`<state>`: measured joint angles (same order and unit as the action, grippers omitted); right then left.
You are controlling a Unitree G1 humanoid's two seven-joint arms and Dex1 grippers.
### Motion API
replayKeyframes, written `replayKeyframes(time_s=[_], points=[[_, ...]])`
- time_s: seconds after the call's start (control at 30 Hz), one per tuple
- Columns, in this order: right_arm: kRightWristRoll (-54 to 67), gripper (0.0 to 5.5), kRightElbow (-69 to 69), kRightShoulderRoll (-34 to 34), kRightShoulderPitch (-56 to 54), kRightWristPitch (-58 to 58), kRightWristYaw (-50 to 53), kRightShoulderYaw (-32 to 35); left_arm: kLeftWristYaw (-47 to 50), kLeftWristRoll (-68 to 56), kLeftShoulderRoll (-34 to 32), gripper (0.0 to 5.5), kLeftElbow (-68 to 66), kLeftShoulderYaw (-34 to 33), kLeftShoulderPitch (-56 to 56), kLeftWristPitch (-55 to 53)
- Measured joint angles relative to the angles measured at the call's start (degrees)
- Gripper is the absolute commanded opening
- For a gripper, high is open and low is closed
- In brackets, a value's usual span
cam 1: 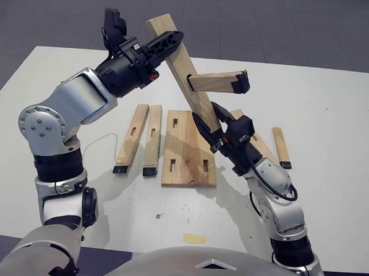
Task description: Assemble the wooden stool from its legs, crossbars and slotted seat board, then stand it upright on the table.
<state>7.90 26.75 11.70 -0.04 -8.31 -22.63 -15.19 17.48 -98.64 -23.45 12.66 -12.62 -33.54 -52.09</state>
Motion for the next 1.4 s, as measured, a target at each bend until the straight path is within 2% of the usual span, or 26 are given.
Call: replayKeyframes(time_s=[0.17,0.37,0.63,0.83,1.0,1.2,1.4], points=[[0.07,3.18,0.20,-0.70,0.02,-1.77,1.65,0.62,-1.93,1.40,0.45,1.04,0.21,-0.28,-0.24,2.20],[1.70,4.09,1.07,0.28,3.88,-10.27,4.45,5.16,-3.74,7.10,1.84,1.04,0.79,-4.23,-1.91,10.06],[1.42,5.37,4.24,11.15,13.52,-23.13,1.70,8.43,-12.37,9.70,-7.37,1.04,2.76,-10.66,6.75,8.57],[0.06,5.40,4.60,13.21,13.41,-26.78,-0.20,3.69,-21.27,10.75,-10.12,1.04,6.26,-11.56,11.54,7.47],[-0.46,5.40,1.61,8.49,6.52,-26.46,-0.11,-1.77,-25.13,17.75,-12.30,1.04,6.84,-8.84,13.89,6.71],[-0.74,5.40,1.16,5.19,5.47,-23.44,2.25,-0.80,-27.01,20.43,-12.35,1.04,9.67,-8.29,18.38,6.62],[-0.80,5.40,2.11,4.94,10.87,-21.28,5.17,5.44,-24.93,19.89,-15.29,1.04,12.08,-17.11,29.37,5.86]])
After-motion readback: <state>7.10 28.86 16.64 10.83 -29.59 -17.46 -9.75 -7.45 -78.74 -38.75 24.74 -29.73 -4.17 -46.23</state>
